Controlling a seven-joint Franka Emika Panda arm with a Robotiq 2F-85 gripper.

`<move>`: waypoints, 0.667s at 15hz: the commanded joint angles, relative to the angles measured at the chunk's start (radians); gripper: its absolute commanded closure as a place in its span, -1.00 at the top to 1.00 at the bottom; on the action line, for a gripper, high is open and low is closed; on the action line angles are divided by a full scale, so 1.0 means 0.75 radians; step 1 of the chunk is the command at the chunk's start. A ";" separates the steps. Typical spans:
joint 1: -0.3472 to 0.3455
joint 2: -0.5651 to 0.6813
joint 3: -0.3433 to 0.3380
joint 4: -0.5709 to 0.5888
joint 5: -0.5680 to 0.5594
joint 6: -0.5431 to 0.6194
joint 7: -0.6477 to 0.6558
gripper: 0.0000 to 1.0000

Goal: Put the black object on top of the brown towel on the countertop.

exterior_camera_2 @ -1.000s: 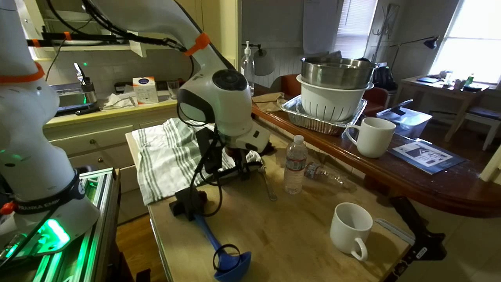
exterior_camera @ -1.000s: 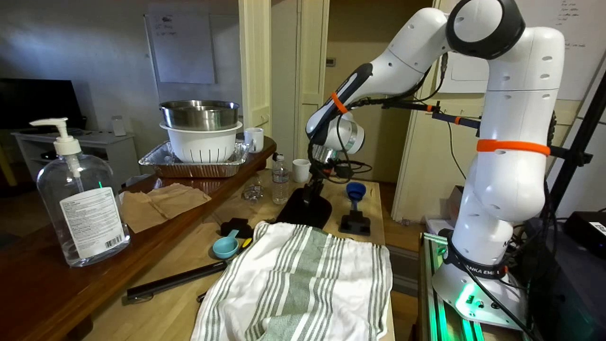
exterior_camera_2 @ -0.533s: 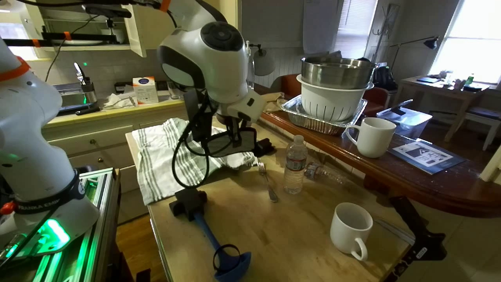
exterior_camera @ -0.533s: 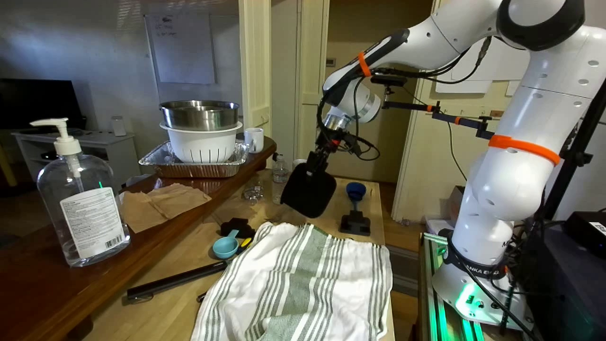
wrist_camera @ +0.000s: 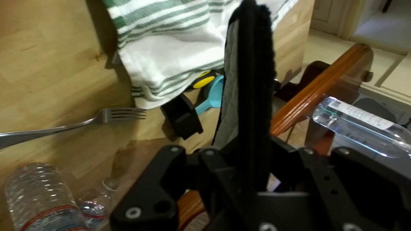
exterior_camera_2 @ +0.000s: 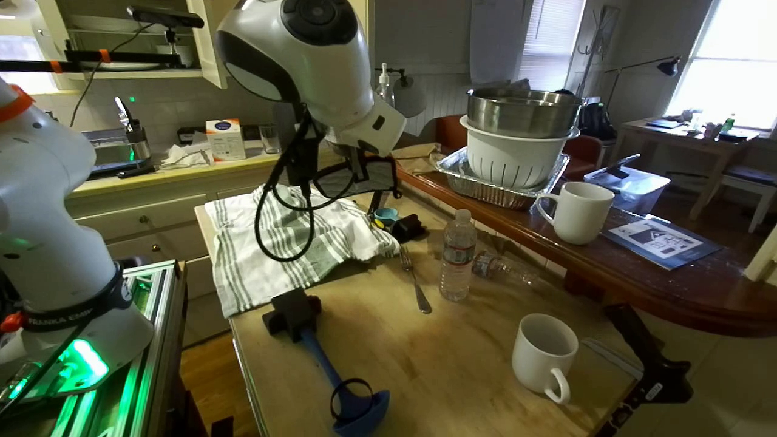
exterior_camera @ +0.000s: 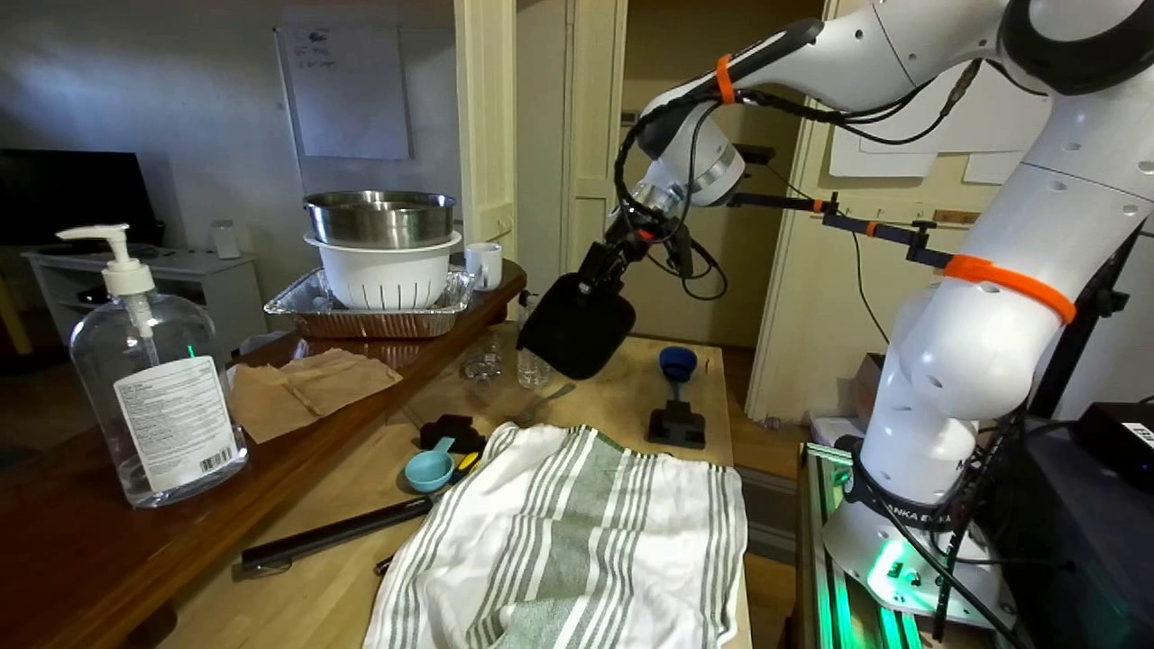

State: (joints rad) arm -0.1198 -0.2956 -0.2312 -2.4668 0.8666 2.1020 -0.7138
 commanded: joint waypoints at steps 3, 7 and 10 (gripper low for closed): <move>0.093 -0.021 0.043 0.063 0.347 -0.119 -0.026 -0.94; 0.149 0.039 0.157 0.148 0.647 -0.040 -0.023 -0.94; 0.195 0.132 0.270 0.218 0.902 0.085 -0.029 -0.94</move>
State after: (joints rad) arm -0.0063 -0.2814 -0.0946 -2.3621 1.3713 2.0831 -0.7246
